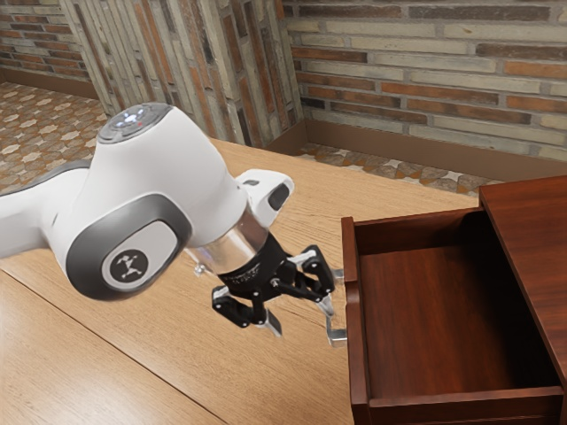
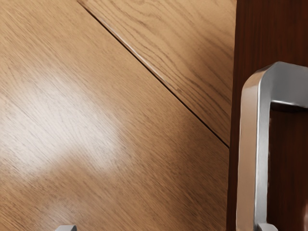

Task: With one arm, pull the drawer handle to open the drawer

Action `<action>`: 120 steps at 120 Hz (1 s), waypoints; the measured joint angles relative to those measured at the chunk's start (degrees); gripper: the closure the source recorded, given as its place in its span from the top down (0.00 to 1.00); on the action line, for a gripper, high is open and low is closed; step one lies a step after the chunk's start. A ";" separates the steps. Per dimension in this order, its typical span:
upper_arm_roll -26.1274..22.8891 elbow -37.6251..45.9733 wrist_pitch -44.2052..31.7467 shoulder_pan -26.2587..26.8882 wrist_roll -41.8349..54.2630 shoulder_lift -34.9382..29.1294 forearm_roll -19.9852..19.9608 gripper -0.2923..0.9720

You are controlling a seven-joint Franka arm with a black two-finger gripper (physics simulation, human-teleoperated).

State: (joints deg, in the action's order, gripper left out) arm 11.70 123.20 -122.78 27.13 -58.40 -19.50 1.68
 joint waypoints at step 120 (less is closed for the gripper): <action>4.73 -26.25 43.66 3.62 -30.43 1.77 5.28 0.76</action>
State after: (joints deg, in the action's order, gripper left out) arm 16.44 96.96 -79.11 30.76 -88.83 -17.73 6.96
